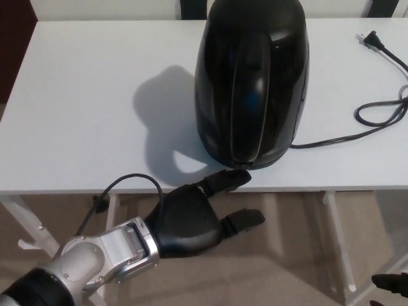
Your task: The robot walk towards a table in front and click the button on the base of the boilling pot using its left middle finger
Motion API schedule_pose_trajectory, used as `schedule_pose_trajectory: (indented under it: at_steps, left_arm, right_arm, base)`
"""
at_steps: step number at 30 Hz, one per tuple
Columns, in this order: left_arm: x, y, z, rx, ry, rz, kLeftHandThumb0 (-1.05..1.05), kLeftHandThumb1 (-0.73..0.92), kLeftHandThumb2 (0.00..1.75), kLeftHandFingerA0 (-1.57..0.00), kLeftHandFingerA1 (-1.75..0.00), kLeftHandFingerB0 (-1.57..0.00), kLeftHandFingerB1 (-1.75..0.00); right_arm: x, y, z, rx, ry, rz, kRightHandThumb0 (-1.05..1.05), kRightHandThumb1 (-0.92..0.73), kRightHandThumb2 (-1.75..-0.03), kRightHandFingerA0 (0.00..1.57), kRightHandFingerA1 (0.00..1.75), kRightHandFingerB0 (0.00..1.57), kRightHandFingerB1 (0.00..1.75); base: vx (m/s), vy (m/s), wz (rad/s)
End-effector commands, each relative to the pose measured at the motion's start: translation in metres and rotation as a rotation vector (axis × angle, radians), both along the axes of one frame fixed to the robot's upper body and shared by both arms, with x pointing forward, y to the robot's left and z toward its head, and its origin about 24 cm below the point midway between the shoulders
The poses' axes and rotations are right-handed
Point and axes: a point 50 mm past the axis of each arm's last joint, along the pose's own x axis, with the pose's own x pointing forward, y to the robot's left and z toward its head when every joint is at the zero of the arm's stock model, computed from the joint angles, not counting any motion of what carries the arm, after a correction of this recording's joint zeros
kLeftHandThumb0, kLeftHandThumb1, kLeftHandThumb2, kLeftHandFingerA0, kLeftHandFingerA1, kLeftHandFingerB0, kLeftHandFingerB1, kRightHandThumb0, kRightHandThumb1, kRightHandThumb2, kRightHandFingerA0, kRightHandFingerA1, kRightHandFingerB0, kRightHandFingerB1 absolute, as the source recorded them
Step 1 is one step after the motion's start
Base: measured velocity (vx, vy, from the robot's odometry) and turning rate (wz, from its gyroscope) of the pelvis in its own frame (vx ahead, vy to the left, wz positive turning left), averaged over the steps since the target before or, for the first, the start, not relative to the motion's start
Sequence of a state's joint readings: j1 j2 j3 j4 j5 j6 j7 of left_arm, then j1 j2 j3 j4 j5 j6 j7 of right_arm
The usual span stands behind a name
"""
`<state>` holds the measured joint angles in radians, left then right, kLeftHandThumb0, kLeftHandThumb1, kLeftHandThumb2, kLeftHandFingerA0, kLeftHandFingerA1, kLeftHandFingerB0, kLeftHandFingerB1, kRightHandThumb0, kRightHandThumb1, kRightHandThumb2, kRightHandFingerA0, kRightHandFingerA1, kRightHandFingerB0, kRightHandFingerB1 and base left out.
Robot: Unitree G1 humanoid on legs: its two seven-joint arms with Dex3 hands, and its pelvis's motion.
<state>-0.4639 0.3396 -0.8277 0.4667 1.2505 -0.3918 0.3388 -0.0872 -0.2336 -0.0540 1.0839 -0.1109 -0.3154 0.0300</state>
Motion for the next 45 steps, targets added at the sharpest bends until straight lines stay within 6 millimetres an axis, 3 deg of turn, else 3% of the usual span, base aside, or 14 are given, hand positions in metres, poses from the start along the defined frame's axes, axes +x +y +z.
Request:
schedule_pose_trajectory:
  at_steps: [1, 2, 11, 12, 15, 23, 24, 27, 31, 32, 33, 41, 44, 45]
  left_arm:
    - [-0.001, 0.008, -0.007, 0.069, 0.012, 0.031, -0.45, 0.75, 0.62, -0.11, -0.26, -0.06, -0.25]
    - [-0.004, 0.007, -0.006, 0.051, -0.009, 0.007, -0.28, 0.64, 1.1, 0.0, -0.48, 0.0, -0.48]
    - [-0.039, -0.003, 0.014, -0.045, -0.019, -0.135, -0.26, 0.66, 1.11, 0.0, -0.48, 0.0, -0.48]
    - [-0.057, -0.008, 0.021, -0.105, -0.008, -0.202, -0.44, 0.69, 0.71, -0.17, -0.32, -0.15, -0.31]
    - [-0.075, -0.006, 0.029, -0.117, 0.0, -0.257, -0.46, 0.67, 0.71, -0.15, -0.32, -0.13, -0.32]
    - [-0.105, 0.019, 0.016, -0.12, 0.101, -0.225, -0.48, 0.69, 0.72, -0.15, -0.32, -0.14, -0.32]
    - [-0.105, 0.033, 0.003, -0.099, 0.194, -0.119, -0.28, 0.66, 1.13, 0.0, -0.48, 0.0, -0.47]
    - [-0.096, 0.082, -0.032, -0.049, 0.42, 0.213, -0.3, 0.63, 1.11, 0.0, -0.47, 0.0, -0.48]
    - [-0.094, 0.09, -0.037, -0.045, 0.45, 0.256, -0.3, 0.63, 1.11, 0.0, -0.47, 0.0, -0.48]
    - [-0.092, 0.145, -0.068, -0.156, 0.611, 0.671, -0.61, 0.56, 0.8, -0.21, -0.4, -0.12, -0.38]
    - [-0.093, 0.158, -0.074, -0.21, 0.641, 0.794, -0.62, 0.55, 0.8, -0.24, -0.42, -0.13, -0.39]
    - [-0.102, 0.198, -0.088, -0.258, 0.69, 1.081, -0.67, 0.56, 0.84, -0.22, -0.43, -0.1, -0.4]
    - [-0.095, 0.213, -0.085, -0.404, 0.703, 1.22, -0.65, 0.51, 0.8, -0.26, -0.43, -0.17, -0.4]
    - [-0.092, 0.216, -0.084, -0.433, 0.716, 1.256, -0.66, 0.51, 0.8, -0.25, -0.43, -0.16, -0.4]
  right_arm:
    - [0.002, -0.005, 0.003, 0.006, -0.006, -0.016, -0.41, -0.57, -0.56, 0.89, 0.5, 0.59, 0.43]
    - [0.003, -0.005, 0.003, 0.003, -0.007, -0.013, -0.4, -0.57, -0.56, 0.9, 0.5, 0.6, 0.43]
    - [-0.001, -0.005, 0.0, 0.005, 0.014, -0.005, -0.43, -0.57, -0.58, 0.89, 0.51, 0.61, 0.44]
    - [-0.006, -0.006, -0.002, -0.009, 0.03, 0.012, -0.53, -0.56, -0.58, 0.81, 0.51, 0.59, 0.43]
    - [-0.007, -0.005, -0.001, 0.015, 0.016, 0.037, -0.48, -0.57, -0.58, 0.68, 0.47, 0.59, 0.44]
    - [-0.013, -0.005, -0.005, 0.025, 0.04, 0.023, -0.45, -0.58, -0.56, 0.88, 0.52, 0.59, 0.43]
    - [-0.015, -0.005, -0.006, 0.009, 0.052, 0.02, -0.39, -0.58, -0.56, 0.9, 0.49, 0.59, 0.42]
    - [-0.013, -0.003, -0.008, -0.003, 0.065, 0.0, -0.38, -0.58, -0.57, 0.89, 0.51, 0.61, 0.44]
    - [-0.012, -0.002, -0.008, 0.0, 0.068, -0.003, -0.38, -0.58, -0.57, 0.89, 0.51, 0.61, 0.44]
    - [-0.02, 0.0, -0.012, -0.023, 0.089, 0.027, -0.46, -0.47, -0.78, 0.72, 0.61, 0.52, 0.54]
    - [-0.019, 0.001, -0.012, -0.028, 0.093, 0.027, -0.45, -0.48, -0.78, 0.69, 0.6, 0.5, 0.53]
    - [-0.017, 0.007, -0.013, -0.017, 0.072, 0.024, -0.42, -0.58, -0.57, 0.68, 0.47, 0.49, 0.41]
    - [-0.012, 0.004, -0.009, -0.014, 0.035, 0.01, -0.53, -0.46, -0.81, 0.54, 0.57, 0.41, 0.52]
    - [-0.01, 0.004, -0.008, -0.016, 0.028, 0.008, -0.5, -0.57, -0.58, 0.6, 0.44, 0.46, 0.4]
  base:
    - [0.0, 0.0, 0.0]
    - [0.0, 0.0, 0.0]
    - [0.0, 0.0, 0.0]
    - [0.0, 0.0, 0.0]
    - [0.0, 0.0, 0.0]
    - [0.0, 0.0, 0.0]
    - [0.0, 0.0, 0.0]
    - [0.0, 0.0, 0.0]
    - [0.0, 0.0, 0.0]
    - [0.0, 0.0, 0.0]
    - [0.0, 0.0, 0.0]
    - [0.0, 0.0, 0.0]
    - [0.0, 0.0, 0.0]
    - [0.0, 0.0, 0.0]
